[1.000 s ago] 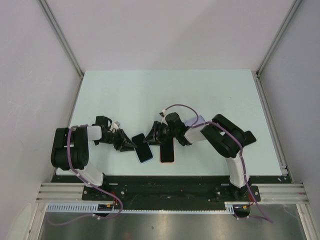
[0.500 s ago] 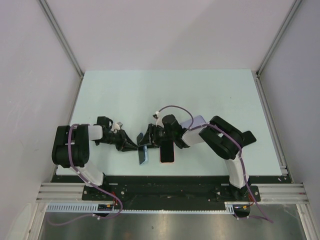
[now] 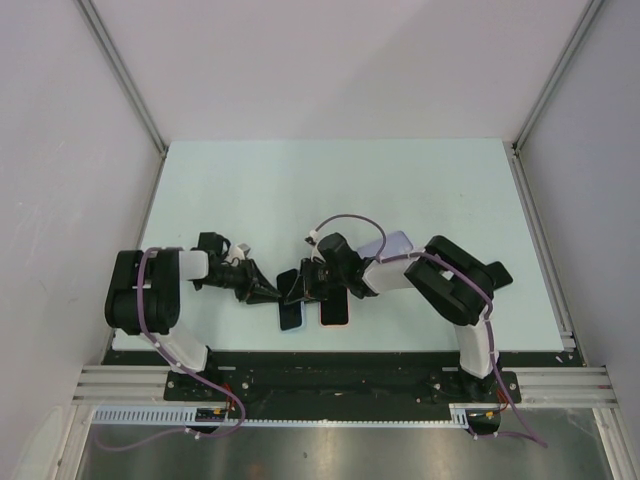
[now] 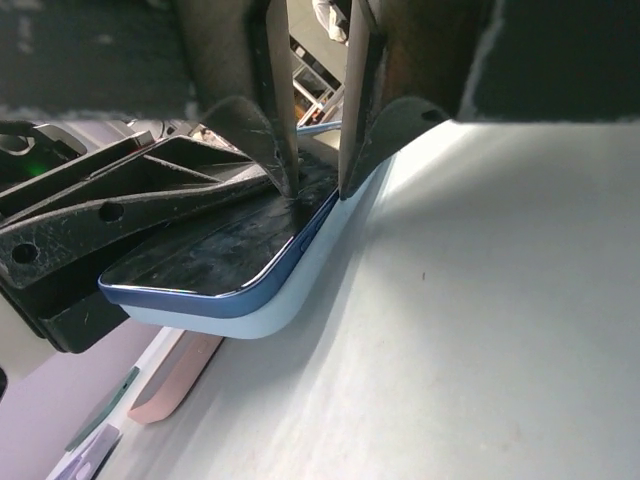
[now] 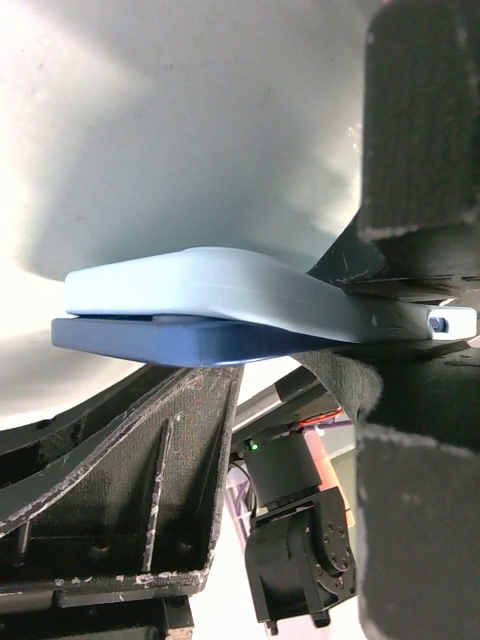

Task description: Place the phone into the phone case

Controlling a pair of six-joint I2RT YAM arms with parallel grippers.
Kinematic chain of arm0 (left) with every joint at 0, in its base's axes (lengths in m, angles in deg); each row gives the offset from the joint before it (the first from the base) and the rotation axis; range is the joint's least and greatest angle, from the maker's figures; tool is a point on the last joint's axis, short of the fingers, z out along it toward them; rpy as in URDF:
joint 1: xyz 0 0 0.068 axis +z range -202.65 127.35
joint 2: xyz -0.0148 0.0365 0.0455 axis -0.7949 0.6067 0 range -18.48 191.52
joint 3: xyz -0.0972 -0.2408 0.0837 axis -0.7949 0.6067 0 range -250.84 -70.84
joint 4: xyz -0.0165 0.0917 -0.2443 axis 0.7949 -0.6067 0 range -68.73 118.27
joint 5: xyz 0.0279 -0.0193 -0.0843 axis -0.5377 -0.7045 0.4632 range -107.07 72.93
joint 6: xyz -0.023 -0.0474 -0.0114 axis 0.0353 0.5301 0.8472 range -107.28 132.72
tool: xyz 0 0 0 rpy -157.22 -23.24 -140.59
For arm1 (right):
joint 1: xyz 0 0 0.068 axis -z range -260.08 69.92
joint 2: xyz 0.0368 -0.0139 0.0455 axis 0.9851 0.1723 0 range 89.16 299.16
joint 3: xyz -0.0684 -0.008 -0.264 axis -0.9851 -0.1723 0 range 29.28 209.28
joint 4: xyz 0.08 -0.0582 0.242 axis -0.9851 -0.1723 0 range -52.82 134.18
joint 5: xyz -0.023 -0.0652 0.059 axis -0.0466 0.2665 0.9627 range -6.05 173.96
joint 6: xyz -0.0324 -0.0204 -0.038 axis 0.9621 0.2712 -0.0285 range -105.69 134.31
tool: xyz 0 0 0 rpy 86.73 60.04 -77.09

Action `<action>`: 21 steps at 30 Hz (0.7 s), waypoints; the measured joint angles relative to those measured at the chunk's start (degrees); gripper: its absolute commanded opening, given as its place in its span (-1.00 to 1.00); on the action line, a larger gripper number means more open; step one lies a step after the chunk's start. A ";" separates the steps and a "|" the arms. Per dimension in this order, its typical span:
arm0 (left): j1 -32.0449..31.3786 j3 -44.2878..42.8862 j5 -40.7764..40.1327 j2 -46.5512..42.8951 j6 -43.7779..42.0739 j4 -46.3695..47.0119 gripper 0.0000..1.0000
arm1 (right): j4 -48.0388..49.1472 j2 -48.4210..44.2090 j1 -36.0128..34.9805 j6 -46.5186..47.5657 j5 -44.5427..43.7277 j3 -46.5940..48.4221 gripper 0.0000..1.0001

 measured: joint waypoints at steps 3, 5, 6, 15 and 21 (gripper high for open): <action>-0.13 -0.02 -0.48 -0.59 0.17 -0.15 -0.32 | -0.85 -0.76 -0.33 0.85 -0.59 0.11 -1.00; -0.35 -0.20 -2.05 -2.25 0.20 -0.70 -0.19 | -1.44 -1.42 -0.48 1.95 -0.74 0.13 -1.00; -0.44 -0.42 -2.71 -3.10 0.15 -1.09 -0.13 | -1.81 -1.86 -0.46 2.34 -0.68 0.13 -1.00; -0.55 -5.95 -5.38 -18.95 0.28 0.44 0.25 | -9.05 -12.83 3.34 11.26 2.36 0.13 -1.00; -2.21 -6.69 2.01 -27.65 3.48 9.92 0.25 | -6.71 -27.67 8.57 15.56 8.35 -5.70 -1.00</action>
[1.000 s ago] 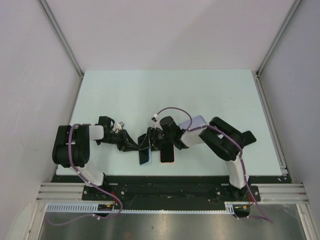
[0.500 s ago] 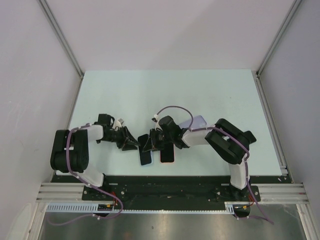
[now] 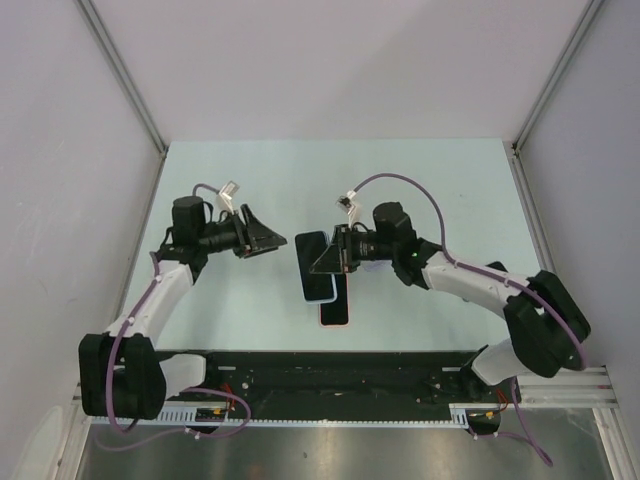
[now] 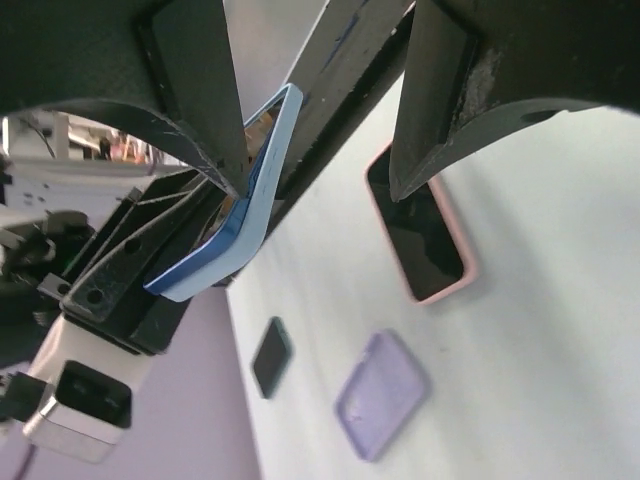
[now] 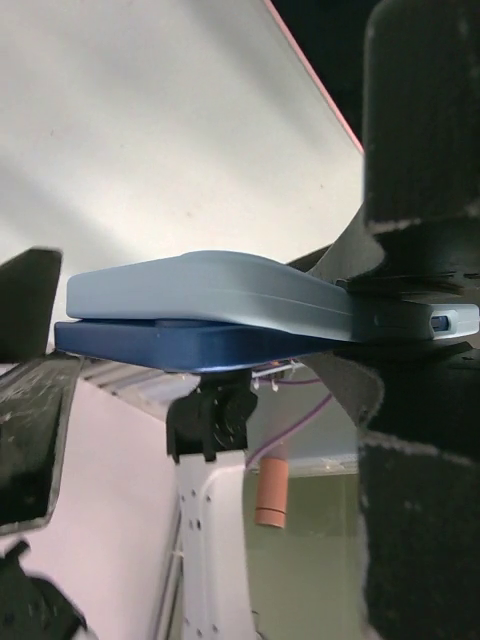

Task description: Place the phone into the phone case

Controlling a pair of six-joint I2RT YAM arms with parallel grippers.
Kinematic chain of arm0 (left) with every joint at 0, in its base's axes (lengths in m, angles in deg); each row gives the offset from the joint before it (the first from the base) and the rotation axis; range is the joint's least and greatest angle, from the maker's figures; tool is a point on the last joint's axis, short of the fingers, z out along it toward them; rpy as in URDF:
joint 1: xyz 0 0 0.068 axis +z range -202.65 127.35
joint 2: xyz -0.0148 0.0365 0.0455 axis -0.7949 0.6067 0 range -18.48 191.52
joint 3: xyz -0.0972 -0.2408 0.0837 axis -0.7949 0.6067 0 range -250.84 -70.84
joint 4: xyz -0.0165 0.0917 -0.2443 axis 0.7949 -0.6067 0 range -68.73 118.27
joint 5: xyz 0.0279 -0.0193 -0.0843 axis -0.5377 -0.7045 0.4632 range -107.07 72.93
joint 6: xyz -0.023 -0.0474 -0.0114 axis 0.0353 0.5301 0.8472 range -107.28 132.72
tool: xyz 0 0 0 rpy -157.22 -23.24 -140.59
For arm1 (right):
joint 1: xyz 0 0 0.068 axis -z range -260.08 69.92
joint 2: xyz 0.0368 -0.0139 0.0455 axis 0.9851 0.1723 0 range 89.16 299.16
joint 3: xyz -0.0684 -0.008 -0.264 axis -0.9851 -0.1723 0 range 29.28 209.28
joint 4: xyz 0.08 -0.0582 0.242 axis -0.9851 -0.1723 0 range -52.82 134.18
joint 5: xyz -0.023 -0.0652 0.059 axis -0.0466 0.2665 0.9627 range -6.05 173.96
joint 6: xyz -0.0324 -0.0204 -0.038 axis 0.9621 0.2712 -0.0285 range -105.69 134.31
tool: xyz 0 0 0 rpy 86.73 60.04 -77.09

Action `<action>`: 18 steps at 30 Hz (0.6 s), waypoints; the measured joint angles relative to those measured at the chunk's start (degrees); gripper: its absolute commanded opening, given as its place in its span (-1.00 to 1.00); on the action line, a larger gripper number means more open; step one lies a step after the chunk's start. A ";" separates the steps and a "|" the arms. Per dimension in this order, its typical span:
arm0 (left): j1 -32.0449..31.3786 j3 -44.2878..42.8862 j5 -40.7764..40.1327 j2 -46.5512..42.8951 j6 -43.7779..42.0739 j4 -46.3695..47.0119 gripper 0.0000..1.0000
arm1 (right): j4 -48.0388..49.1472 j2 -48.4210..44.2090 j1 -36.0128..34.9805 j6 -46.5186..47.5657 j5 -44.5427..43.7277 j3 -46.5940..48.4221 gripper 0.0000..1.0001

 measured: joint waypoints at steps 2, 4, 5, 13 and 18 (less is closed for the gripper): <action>-2.10 0.00 3.23 -0.26 2.01 4.48 0.27 | 2.21 -3.69 1.31 0.00 2.67 -2.38 -1.00; -4.83 0.00 4.68 -0.26 2.91 6.58 0.28 | 4.37 -5.35 1.60 -0.35 4.66 -4.04 -0.98; -6.25 0.00 5.79 -0.28 3.74 8.20 0.28 | 5.53 -5.92 1.57 -1.05 5.73 -4.96 -0.98; -9.90 1.88 11.43 -1.62 13.40 23.98 0.27 | 13.70 -7.34 1.01 -7.19 10.08 -9.49 -0.96; -10.32 3.63 12.11 -1.62 16.31 28.63 0.24 | 17.53 -8.31 0.61 -9.55 10.54 -9.55 -0.95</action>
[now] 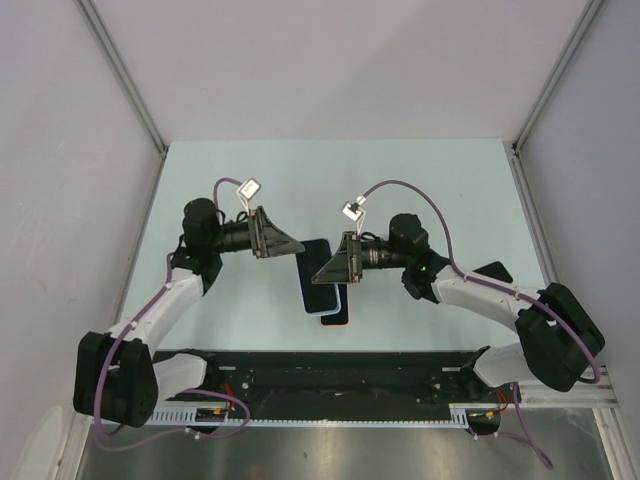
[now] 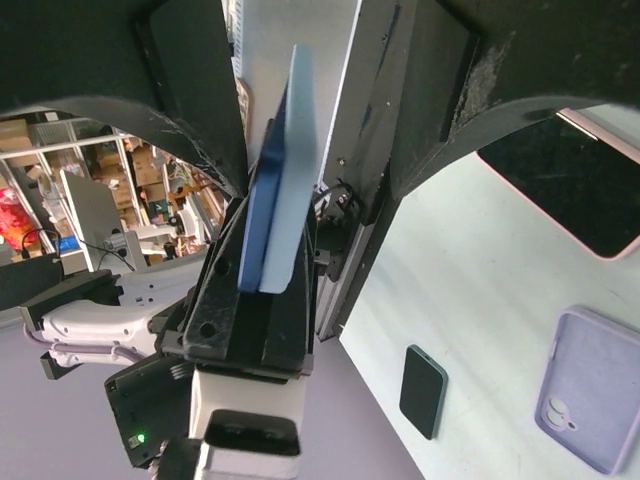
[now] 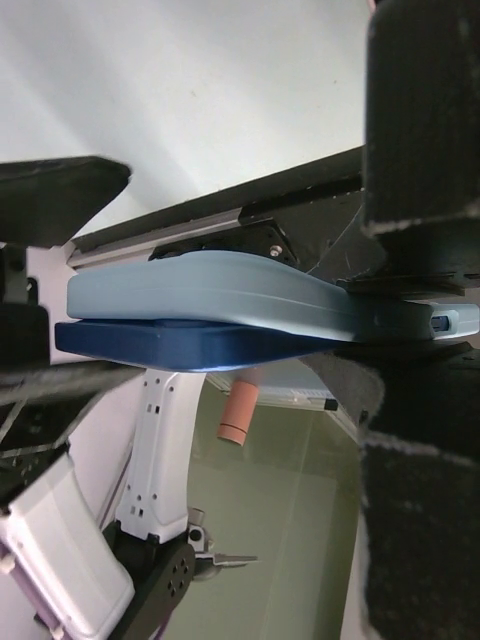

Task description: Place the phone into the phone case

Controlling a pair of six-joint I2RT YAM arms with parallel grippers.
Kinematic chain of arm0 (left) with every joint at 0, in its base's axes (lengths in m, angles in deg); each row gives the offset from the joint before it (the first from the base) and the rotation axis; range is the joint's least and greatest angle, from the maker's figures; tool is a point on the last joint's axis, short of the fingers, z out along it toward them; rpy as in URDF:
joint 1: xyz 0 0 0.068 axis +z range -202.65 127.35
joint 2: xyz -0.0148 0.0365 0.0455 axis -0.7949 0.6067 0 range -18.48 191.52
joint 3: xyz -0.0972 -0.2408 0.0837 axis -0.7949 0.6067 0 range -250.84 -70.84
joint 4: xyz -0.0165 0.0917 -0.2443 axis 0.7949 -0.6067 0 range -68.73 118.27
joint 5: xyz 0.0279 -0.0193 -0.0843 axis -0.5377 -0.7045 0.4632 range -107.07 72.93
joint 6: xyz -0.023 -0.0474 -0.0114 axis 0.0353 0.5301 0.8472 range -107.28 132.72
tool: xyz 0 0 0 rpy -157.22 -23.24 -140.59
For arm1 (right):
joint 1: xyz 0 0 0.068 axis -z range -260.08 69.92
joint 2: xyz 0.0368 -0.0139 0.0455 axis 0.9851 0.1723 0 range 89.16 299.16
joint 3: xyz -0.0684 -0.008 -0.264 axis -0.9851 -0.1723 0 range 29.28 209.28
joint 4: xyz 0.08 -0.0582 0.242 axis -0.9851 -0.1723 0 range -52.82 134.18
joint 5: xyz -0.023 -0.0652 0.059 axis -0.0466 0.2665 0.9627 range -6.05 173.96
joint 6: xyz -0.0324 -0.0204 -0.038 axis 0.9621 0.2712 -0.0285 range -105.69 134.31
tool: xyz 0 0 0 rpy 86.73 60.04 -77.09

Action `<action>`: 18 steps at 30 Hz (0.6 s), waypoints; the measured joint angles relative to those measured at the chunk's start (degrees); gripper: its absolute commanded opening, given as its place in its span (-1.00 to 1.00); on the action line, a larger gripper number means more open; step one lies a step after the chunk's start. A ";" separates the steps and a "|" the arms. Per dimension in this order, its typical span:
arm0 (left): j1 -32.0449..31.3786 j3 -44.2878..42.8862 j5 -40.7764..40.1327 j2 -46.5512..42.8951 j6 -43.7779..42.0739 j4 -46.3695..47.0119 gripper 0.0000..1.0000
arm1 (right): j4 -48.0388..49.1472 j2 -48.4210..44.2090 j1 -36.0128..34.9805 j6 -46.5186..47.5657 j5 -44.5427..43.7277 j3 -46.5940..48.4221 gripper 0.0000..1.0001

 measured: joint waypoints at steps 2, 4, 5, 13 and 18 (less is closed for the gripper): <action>-0.02 0.85 0.35 0.00 0.70 0.85 0.22 | 1.55 -0.11 -0.11 -0.96 0.20 0.00 -0.94; -0.04 1.64 0.90 0.00 2.08 2.29 0.19 | 2.25 -0.11 -0.24 -1.66 0.24 -0.20 -0.91; -0.04 1.99 1.03 0.00 2.78 3.19 0.17 | 2.75 -0.11 -0.33 -2.16 0.24 -0.46 -0.91; -0.52 4.81 1.90 -0.04 10.23 12.26 -0.37 | 3.78 0.26 -0.55 -4.09 0.50 -0.92 -0.61; -1.14 5.09 1.90 0.24 11.85 14.73 -0.73 | 4.17 0.28 -0.35 -5.18 0.50 -1.03 -0.24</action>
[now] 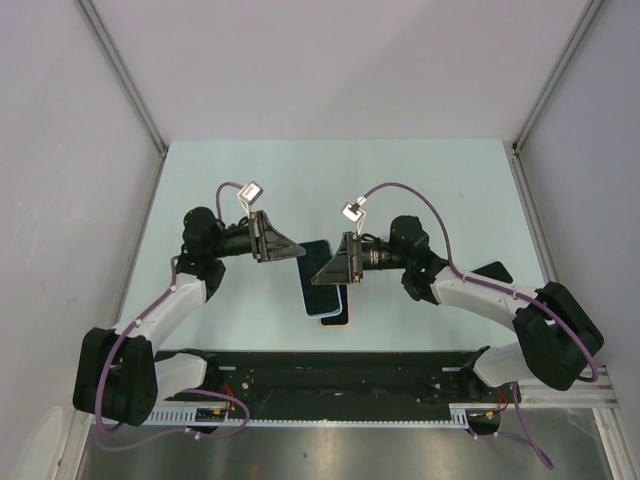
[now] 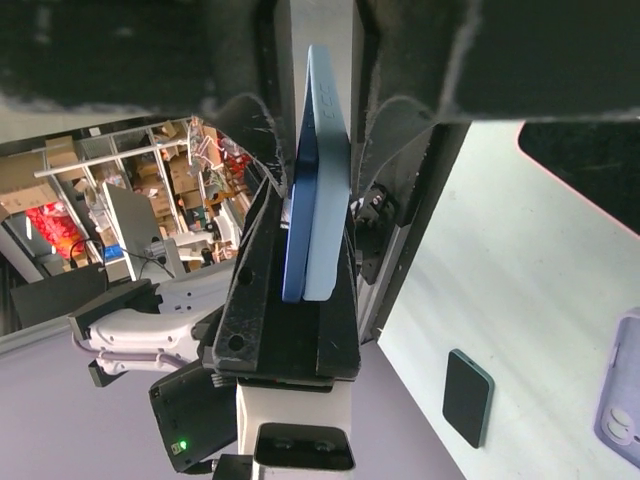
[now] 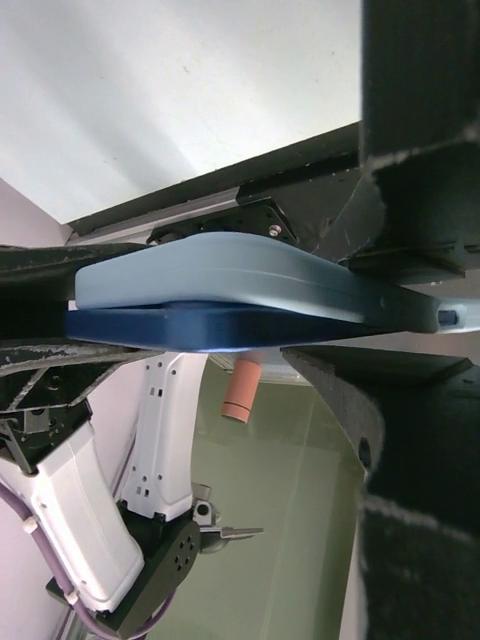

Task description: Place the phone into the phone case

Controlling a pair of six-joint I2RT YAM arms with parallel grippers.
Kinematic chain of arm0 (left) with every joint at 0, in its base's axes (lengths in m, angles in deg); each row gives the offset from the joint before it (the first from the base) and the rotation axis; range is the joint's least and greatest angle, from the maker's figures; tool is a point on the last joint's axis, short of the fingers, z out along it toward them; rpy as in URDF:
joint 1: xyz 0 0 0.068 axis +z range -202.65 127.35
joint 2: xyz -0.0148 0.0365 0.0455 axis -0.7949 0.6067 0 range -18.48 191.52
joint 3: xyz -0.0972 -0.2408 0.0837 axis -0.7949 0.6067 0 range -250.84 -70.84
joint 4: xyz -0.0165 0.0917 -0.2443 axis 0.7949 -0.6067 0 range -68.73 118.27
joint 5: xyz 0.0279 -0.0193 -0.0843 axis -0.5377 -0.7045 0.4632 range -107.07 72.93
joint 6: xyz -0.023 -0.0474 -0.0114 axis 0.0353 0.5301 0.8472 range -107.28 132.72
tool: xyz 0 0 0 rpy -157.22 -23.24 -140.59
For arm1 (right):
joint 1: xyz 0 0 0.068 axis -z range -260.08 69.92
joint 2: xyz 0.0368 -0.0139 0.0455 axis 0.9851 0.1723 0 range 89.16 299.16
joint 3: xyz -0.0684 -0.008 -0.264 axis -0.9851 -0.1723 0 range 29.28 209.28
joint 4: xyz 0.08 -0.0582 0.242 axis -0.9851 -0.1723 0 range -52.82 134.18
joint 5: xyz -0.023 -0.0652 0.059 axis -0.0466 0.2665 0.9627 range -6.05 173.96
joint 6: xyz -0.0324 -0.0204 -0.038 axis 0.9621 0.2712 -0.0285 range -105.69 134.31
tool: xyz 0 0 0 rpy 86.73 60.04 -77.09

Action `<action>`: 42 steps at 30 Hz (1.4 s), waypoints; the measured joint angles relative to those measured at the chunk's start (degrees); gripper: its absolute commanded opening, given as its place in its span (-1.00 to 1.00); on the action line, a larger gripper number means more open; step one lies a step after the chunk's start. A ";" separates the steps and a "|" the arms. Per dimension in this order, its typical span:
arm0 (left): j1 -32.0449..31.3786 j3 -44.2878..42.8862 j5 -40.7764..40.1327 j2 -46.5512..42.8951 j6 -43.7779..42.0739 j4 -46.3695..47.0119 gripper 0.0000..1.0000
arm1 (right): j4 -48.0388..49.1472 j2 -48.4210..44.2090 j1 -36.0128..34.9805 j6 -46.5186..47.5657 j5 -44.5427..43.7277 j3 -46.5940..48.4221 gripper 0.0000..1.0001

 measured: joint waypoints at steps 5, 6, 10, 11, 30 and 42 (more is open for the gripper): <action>-0.24 0.17 -0.42 1.22 -0.22 0.50 -0.81 | 0.72 0.00 0.79 -1.33 0.00 -0.04 -0.01; -0.31 0.17 -0.61 1.42 -0.44 0.22 -0.83 | 0.79 0.00 0.98 -1.60 0.00 -0.04 -0.01; -0.57 -0.02 -1.01 1.51 -2.49 -2.05 -0.76 | 0.72 0.00 1.84 -2.54 -0.35 -0.22 -0.55; -0.63 -0.24 -1.01 1.51 -2.82 -2.56 -0.66 | 0.42 0.00 1.99 -2.51 -0.68 -0.35 -0.63; -1.68 -1.29 4.02 -0.63 -1.29 -4.92 0.04 | 11.23 3.54 2.89 -2.91 13.44 -0.74 -0.75; -3.78 -1.27 6.29 -0.83 0.90 -4.83 0.03 | 14.03 4.90 1.36 -3.74 17.62 -0.74 -0.74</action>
